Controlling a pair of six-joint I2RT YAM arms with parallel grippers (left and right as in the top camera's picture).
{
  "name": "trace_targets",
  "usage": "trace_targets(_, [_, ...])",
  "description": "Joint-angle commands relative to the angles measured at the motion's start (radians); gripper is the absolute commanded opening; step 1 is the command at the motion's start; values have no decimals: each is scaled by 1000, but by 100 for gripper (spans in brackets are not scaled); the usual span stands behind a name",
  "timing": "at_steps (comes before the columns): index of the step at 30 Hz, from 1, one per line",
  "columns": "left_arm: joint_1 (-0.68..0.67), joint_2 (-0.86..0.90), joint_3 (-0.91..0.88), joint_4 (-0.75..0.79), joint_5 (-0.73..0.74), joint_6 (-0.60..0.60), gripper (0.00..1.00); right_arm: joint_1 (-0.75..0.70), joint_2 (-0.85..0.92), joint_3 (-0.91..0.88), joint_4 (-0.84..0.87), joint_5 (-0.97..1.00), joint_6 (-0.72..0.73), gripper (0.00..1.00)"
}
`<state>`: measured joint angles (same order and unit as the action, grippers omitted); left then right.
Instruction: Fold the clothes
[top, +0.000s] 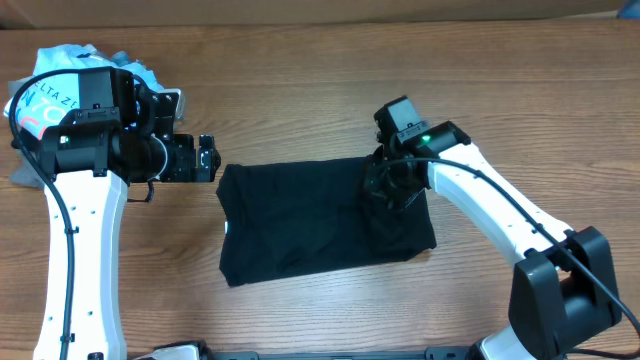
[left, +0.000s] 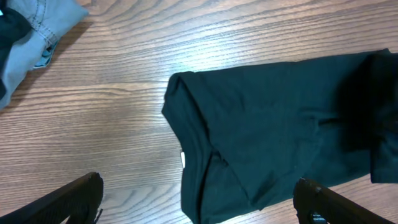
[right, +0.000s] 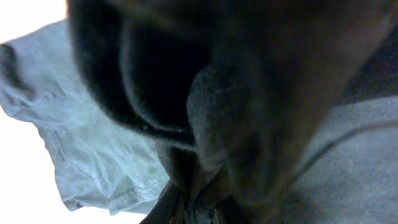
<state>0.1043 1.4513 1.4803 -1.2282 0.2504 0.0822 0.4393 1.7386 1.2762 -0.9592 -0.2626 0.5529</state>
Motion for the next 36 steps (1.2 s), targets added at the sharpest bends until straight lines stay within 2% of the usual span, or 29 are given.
trace_targets(1, [-7,-6,21,-2,5,19,100,12,-26,-8,9,-11,28,13])
trace_targets(9, [-7,-6,21,-2,5,19,100,71,-25,-9,35,-10,28,13])
trace_targets(10, [-7,-6,21,-2,5,19,100,80,-26,-9,40,-10,28,19])
trace_targets(12, [-7,-6,21,-2,5,19,100,97,-25,-9,43,-2,34,42])
trace_targets(13, [-7,-6,21,-2,5,19,100,103,-26,-9,42,2,40,48])
trace_targets(19, [-7,-6,21,-6,5,19,100,93,-26,-6,31,0,28,50])
trace_targets(26, [-7,-6,21,-6,5,19,100,-9,-46,-5,7,0,17,50])
trace_targets(28, [-7,-6,21,-5,5,19,100,-37,-42,-6,-9,-2,17,40])
trace_targets(31, [-7,-6,21,-5,5,19,100,-42,-34,-6,-9,-26,17,19])
trace_targets(34, [-7,-6,21,-6,5,19,100,-16,-7,-8,2,-26,44,10])
trace_targets(36, [-7,-6,21,-6,5,19,100,7,23,-11,12,-26,85,8])
